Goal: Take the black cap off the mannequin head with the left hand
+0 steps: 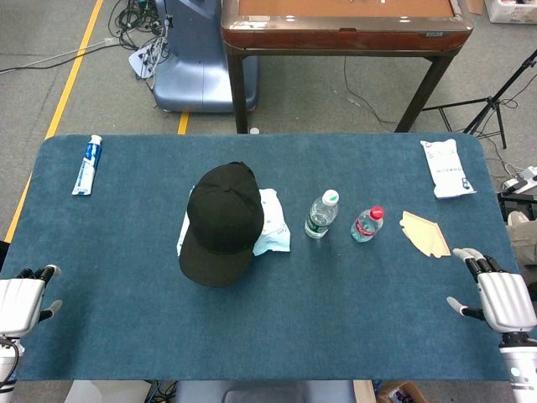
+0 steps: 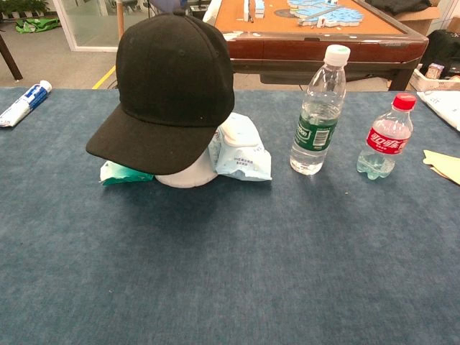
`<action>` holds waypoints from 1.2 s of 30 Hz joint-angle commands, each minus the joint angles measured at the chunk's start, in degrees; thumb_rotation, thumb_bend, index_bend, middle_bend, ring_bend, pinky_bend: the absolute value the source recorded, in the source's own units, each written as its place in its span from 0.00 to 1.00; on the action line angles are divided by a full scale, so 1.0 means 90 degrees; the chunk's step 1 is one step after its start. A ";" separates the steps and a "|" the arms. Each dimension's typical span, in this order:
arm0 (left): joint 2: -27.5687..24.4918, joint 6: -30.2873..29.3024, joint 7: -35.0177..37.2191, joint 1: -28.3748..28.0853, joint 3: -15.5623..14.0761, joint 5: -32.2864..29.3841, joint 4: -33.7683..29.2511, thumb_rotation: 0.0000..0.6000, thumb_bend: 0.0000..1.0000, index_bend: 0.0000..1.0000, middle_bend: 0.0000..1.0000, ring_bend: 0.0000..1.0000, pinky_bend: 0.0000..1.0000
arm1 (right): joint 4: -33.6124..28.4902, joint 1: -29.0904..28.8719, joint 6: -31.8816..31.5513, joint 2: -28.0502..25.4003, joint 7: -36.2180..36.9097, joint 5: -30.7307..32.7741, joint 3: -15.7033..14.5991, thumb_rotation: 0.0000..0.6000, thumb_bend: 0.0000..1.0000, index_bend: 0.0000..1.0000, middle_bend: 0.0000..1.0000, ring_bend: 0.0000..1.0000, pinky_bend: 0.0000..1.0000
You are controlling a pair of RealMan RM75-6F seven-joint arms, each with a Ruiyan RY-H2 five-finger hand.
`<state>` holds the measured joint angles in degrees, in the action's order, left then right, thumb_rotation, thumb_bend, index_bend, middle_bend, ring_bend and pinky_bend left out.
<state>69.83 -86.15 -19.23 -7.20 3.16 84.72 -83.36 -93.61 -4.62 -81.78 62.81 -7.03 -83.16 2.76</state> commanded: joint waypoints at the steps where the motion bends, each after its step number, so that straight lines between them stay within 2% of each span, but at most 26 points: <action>1: -0.0218 0.0431 0.0291 0.0016 -0.0029 -0.0379 -0.0533 1.00 0.00 0.40 0.59 0.48 0.79 | -0.0002 -0.0003 0.0007 -0.0001 0.0005 -0.0021 -0.0010 1.00 0.12 0.23 0.24 0.26 0.57; 3: -0.0371 0.0642 0.0388 -0.0018 -0.0050 -0.0494 -0.0759 1.00 0.00 0.40 0.58 0.47 0.74 | 0.0006 -0.0024 0.0047 -0.0006 0.0001 -0.0011 -0.0005 1.00 0.12 0.23 0.24 0.26 0.57; 8: -0.0380 0.0707 0.0482 -0.0059 -0.0050 -0.0488 -0.0773 1.00 0.00 0.40 0.52 0.46 0.72 | -0.0039 -0.0038 0.0087 -0.0031 -0.0004 0.0061 0.0024 1.00 0.12 0.23 0.24 0.26 0.57; 14: -0.0303 0.0692 0.1168 -0.0135 -0.0166 -0.0015 -0.0653 1.00 0.00 0.40 0.51 0.46 0.72 | -0.0125 0.0079 -0.0199 -0.0126 0.0151 -0.0121 0.0009 1.00 0.12 0.24 0.26 0.26 0.57; 19: -0.0264 0.0630 0.1386 -0.0274 -0.0147 0.0315 -0.0697 1.00 0.00 0.41 0.50 0.46 0.70 | -0.0128 0.0133 -0.0333 -0.0204 0.0367 -0.0166 0.0043 1.00 0.12 0.26 0.27 0.26 0.57; 28: -0.0194 0.0655 0.1443 -0.0687 -0.0090 0.0977 -0.1040 1.00 0.00 0.43 0.63 0.47 0.66 | -0.0118 0.0141 -0.0350 -0.0319 0.0640 -0.0121 0.0116 1.00 0.12 0.26 0.28 0.26 0.57; 36: 0.0297 0.0730 0.1467 -0.1127 -0.0014 0.1493 -0.0721 1.00 0.00 0.48 0.76 0.53 0.64 | -0.0118 0.0138 -0.0310 -0.0349 0.0672 -0.0102 0.0119 1.00 0.12 0.26 0.28 0.26 0.57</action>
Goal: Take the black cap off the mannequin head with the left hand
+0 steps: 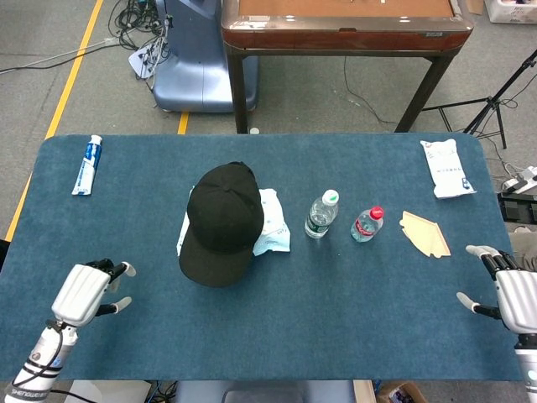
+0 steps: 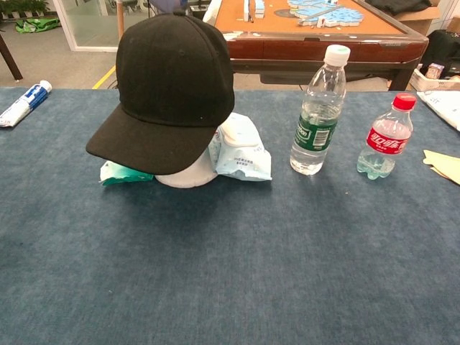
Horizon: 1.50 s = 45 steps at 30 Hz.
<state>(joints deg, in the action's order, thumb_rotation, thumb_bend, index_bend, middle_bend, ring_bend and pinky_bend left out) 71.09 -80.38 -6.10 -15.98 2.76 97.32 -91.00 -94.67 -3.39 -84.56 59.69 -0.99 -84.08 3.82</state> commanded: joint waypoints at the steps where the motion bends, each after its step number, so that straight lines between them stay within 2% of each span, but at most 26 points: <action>1: 0.0217 0.0126 -0.0017 -0.0207 0.0037 0.0127 0.0182 1.00 0.00 0.48 0.77 0.53 0.63 | 0.0000 0.0001 0.0002 -0.0002 0.0002 0.0002 0.0002 1.00 0.12 0.26 0.28 0.26 0.57; 8: 0.0745 0.0194 -0.0323 -0.0550 0.0108 0.0377 0.0701 1.00 0.00 0.52 0.81 0.56 0.64 | 0.0008 -0.0020 0.0082 -0.0016 -0.0045 0.0065 0.0011 1.00 0.12 0.26 0.28 0.26 0.57; 17: 0.1239 -0.0035 -0.0297 -0.0817 0.0237 0.0518 0.1100 1.00 0.00 0.52 0.82 0.58 0.63 | 0.0001 -0.0020 0.0113 -0.0034 -0.0036 0.0107 0.0020 1.00 0.12 0.26 0.28 0.26 0.57; 45: 0.2325 -0.0424 0.0084 -0.1328 0.0135 0.0759 0.1946 1.00 0.00 0.53 0.85 0.60 0.64 | -0.0028 -0.0041 0.0214 -0.0056 -0.0115 0.0154 0.0006 1.00 0.12 0.26 0.28 0.26 0.57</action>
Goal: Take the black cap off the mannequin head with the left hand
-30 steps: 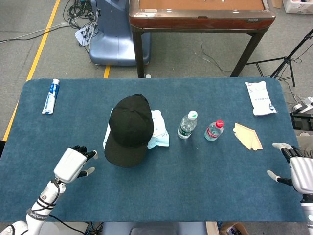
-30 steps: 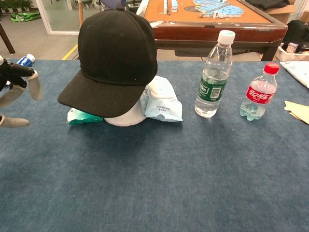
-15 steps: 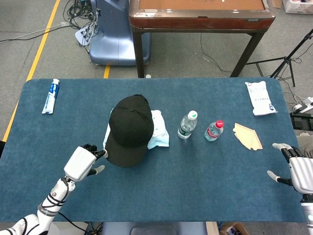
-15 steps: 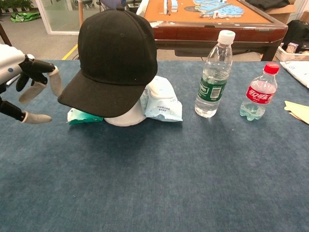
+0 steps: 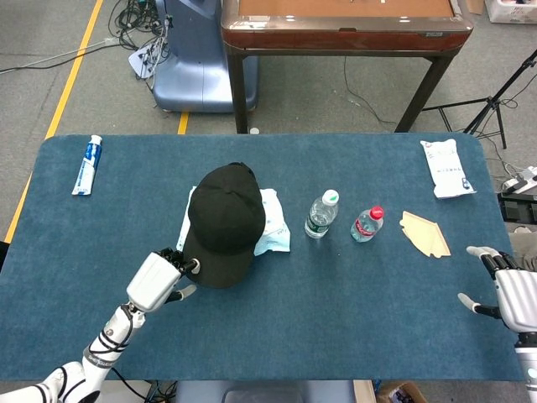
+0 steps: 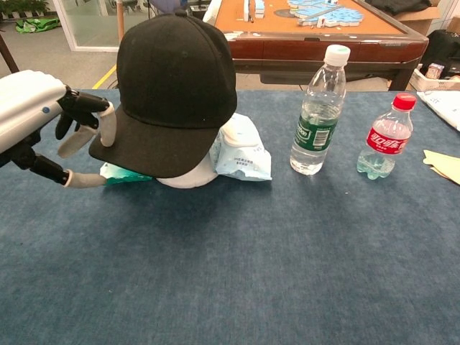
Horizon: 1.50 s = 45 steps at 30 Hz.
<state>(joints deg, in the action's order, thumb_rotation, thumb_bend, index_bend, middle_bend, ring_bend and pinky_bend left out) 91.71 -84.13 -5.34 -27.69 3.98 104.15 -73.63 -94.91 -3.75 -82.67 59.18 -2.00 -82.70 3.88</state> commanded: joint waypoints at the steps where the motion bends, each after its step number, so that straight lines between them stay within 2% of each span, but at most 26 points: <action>1: 0.0052 -0.0010 0.0002 -0.0040 -0.0001 -0.0001 0.0022 1.00 0.00 0.53 0.85 0.60 0.64 | -0.0001 -0.0003 0.0007 -0.0001 -0.0004 0.0003 0.0000 1.00 0.12 0.26 0.28 0.26 0.57; 27: 0.0622 -0.0142 -0.0022 -0.0460 0.0118 -0.0035 0.0465 1.00 0.00 0.54 0.86 0.61 0.64 | -0.0040 -0.0023 0.0098 -0.0029 -0.0067 0.0028 -0.0032 1.00 0.12 0.26 0.28 0.26 0.57; 45: 0.0524 -0.0348 0.0217 -0.0534 0.0159 -0.0149 0.0259 1.00 0.00 0.51 0.87 0.62 0.64 | -0.0057 -0.0028 0.0128 -0.0041 -0.0078 0.0038 -0.0047 1.00 0.12 0.26 0.28 0.26 0.57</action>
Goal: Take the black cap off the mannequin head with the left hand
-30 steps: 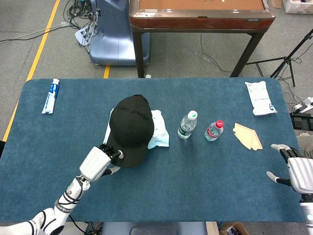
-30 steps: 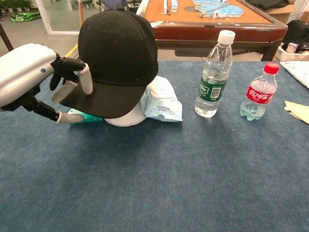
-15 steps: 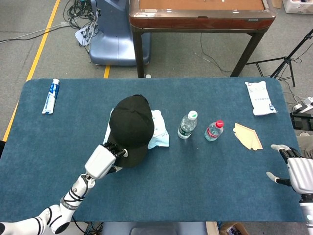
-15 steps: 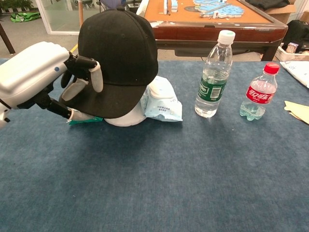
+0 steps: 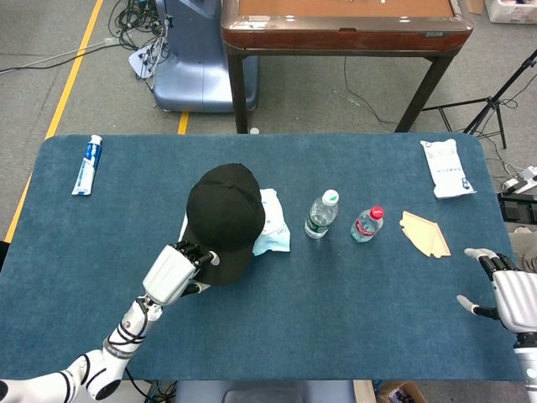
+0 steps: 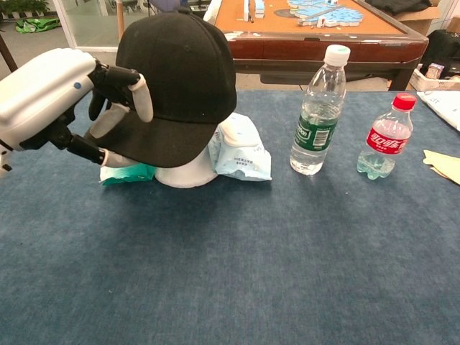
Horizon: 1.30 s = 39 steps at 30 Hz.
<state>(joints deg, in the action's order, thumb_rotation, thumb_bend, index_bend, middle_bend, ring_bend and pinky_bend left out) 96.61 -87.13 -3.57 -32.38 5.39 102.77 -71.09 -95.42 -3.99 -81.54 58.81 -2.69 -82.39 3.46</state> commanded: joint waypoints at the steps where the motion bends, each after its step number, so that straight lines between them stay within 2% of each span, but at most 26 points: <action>1: -0.0026 -0.0025 0.0022 -0.0019 -0.0001 0.0015 -0.0034 1.00 0.00 0.51 0.87 0.62 0.64 | -0.0002 -0.0003 0.0004 0.0000 -0.0003 0.0004 0.0002 1.00 0.12 0.26 0.28 0.26 0.57; 5: -0.0061 -0.0079 0.0035 -0.0037 -0.0005 0.0045 -0.0096 1.00 0.03 0.50 0.87 0.62 0.64 | -0.0005 -0.0002 0.0007 -0.0002 -0.0009 0.0009 -0.0001 1.00 0.12 0.26 0.28 0.26 0.57; 18: -0.0107 -0.0076 0.0056 -0.0049 -0.0058 0.0012 -0.0106 1.00 0.35 0.51 0.88 0.63 0.64 | -0.0002 -0.0005 0.0016 -0.0006 -0.0005 0.0017 -0.0001 1.00 0.12 0.26 0.28 0.26 0.57; 34: -0.0101 -0.0337 -0.0008 -0.0140 -0.0014 0.0232 -0.0082 1.00 0.51 0.62 0.93 0.68 0.66 | -0.0002 -0.0002 0.0015 -0.0014 0.0014 0.0021 -0.0002 1.00 0.12 0.26 0.28 0.26 0.57; 39: -0.0129 -0.0365 -0.0129 -0.0193 0.0036 0.0278 -0.0142 1.00 0.51 0.64 0.94 0.69 0.67 | -0.0001 0.0006 -0.0003 -0.0014 0.0038 0.0001 -0.0008 1.00 0.12 0.26 0.28 0.26 0.57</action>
<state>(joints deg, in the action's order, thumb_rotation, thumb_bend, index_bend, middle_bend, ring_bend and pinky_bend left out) 95.51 -90.40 -4.64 -34.06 5.65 105.22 -72.28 -95.43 -3.93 -81.56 58.68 -2.35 -82.38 3.39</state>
